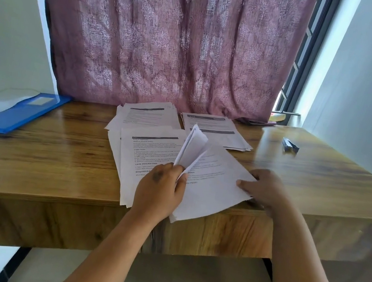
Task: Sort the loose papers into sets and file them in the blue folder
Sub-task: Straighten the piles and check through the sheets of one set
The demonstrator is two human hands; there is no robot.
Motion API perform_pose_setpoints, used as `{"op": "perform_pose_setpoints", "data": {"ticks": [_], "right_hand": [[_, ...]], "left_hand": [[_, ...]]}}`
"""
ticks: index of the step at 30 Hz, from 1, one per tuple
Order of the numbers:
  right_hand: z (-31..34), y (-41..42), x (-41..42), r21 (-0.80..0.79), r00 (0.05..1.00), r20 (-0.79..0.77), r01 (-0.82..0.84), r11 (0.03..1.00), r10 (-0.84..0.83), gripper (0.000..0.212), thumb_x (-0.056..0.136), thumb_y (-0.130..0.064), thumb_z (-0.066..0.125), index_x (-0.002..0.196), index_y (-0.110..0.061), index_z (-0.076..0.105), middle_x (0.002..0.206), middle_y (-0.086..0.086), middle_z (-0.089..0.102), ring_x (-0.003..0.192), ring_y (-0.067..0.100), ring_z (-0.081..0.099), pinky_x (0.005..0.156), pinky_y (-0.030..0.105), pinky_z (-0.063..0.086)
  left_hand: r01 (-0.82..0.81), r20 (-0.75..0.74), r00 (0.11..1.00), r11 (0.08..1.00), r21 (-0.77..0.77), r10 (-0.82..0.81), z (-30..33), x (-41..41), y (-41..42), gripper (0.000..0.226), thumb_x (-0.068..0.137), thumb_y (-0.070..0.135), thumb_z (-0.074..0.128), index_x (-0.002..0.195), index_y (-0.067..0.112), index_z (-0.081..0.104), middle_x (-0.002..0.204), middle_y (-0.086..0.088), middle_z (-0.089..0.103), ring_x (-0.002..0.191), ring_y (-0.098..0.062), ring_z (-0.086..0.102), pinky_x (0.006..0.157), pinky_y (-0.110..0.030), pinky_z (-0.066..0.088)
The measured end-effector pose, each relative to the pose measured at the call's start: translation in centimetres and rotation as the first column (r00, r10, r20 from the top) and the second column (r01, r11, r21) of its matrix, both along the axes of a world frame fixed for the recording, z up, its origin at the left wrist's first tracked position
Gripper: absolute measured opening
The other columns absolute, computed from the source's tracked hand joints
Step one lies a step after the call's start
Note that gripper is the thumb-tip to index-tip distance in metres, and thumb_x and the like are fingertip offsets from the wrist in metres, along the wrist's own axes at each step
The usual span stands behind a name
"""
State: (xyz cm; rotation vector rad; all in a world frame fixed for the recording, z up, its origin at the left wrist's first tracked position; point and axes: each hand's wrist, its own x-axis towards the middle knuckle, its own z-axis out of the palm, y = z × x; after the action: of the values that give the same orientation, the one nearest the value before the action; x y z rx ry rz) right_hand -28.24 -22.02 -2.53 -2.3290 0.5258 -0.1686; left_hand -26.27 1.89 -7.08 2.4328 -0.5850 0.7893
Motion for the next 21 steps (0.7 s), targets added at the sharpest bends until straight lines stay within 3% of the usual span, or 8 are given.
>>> {"op": "perform_pose_setpoints", "data": {"ticks": [2,4,7,10,14,16,18,21], "right_hand": [[-0.2,-0.8,0.2,0.073,0.983,0.146,0.098,0.992,-0.108,0.024,0.088,-0.017,0.063,0.110,-0.008,0.068,0.100,0.009,0.069,0.085,0.023,0.063,0.068,0.030,0.053],[-0.2,-1.8,-0.1,0.370,0.928,0.246,0.178,0.912,-0.281,0.022,0.091,-0.008,0.060,0.112,-0.009,0.065,0.095,0.009,0.067,0.083,0.023,0.064,0.064,0.026,0.055],[-0.6,-3.2,0.3,0.835,0.831,0.204,0.129,0.535,-0.518,0.030,0.092,0.002,0.058,0.122,0.002,0.055,0.092,0.011,0.062,0.088,0.028,0.067,0.082,0.034,0.058],[-0.5,-3.7,0.9,0.946,0.759,0.212,0.000,0.325,-0.616,0.007,0.093,0.009,0.050,0.089,0.004,0.052,0.101,0.016,0.062,0.085,0.029,0.069,0.089,0.035,0.056],[-1.7,-4.5,2.1,0.976,0.729,0.214,-0.130,0.175,-0.650,0.026,0.094,-0.004,0.048,0.069,-0.011,0.047,0.132,0.039,0.048,0.070,0.011,0.053,0.086,0.024,0.048],[-1.6,-4.4,2.7,0.975,0.753,0.221,-0.156,0.158,-0.620,0.019,0.088,-0.011,0.053,0.070,-0.009,0.048,0.122,0.043,0.051,0.075,0.014,0.056,0.085,0.023,0.051],[-0.8,-3.0,2.4,0.970,0.733,0.222,-0.097,0.225,-0.643,0.007,0.090,0.008,0.050,0.086,0.003,0.051,0.103,0.029,0.059,0.078,0.023,0.063,0.060,0.018,0.055],[-0.6,-0.8,2.8,0.962,0.811,0.231,-0.107,0.251,-0.537,0.017,0.092,0.012,0.049,0.103,-0.001,0.052,0.097,0.016,0.057,0.077,0.019,0.063,0.048,0.013,0.050]], "left_hand": [[0.010,0.000,1.000,1.000,-0.006,-0.010,0.1,-0.1,-0.1,0.031,0.098,0.039,0.050,0.115,0.018,0.064,0.105,0.001,0.069,0.091,-0.012,0.063,0.071,-0.018,0.048],[0.013,-0.005,1.000,1.000,-0.004,-0.013,0.0,-0.1,0.0,0.028,0.099,0.036,0.050,0.114,0.018,0.064,0.101,0.002,0.069,0.088,-0.011,0.061,0.069,-0.016,0.047],[0.012,-0.004,1.000,1.000,0.000,-0.012,-0.2,0.0,0.2,0.024,0.098,0.034,0.052,0.109,0.017,0.065,0.096,0.001,0.069,0.083,-0.011,0.063,0.066,-0.014,0.046],[0.001,0.033,0.999,1.000,-0.018,-0.001,-0.5,0.0,0.0,0.019,0.095,0.029,0.060,0.104,0.014,0.068,0.090,-0.002,0.071,0.076,-0.013,0.066,0.061,-0.014,0.046],[-0.004,0.081,0.997,0.999,0.037,0.001,-0.7,0.0,-0.3,0.018,0.092,0.027,0.064,0.103,0.014,0.069,0.086,-0.001,0.071,0.072,-0.013,0.065,0.057,-0.018,0.050],[0.033,0.071,0.997,0.993,0.110,-0.041,-0.6,-0.1,-0.3,0.024,0.092,0.035,0.062,0.108,0.019,0.068,0.094,0.000,0.070,0.081,-0.014,0.063,0.061,-0.022,0.055],[0.098,0.007,0.995,0.982,0.162,-0.100,-0.6,-0.2,-0.3,0.035,0.092,0.049,0.056,0.117,0.026,0.065,0.114,0.003,0.064,0.100,-0.014,0.059,0.072,-0.025,0.056],[0.203,-0.048,0.979,0.968,0.146,-0.198,-0.2,-0.9,-0.4,0.034,0.090,0.053,0.058,0.113,0.031,0.069,0.141,0.006,0.047,0.127,-0.013,0.042,0.094,-0.026,0.045]]}}
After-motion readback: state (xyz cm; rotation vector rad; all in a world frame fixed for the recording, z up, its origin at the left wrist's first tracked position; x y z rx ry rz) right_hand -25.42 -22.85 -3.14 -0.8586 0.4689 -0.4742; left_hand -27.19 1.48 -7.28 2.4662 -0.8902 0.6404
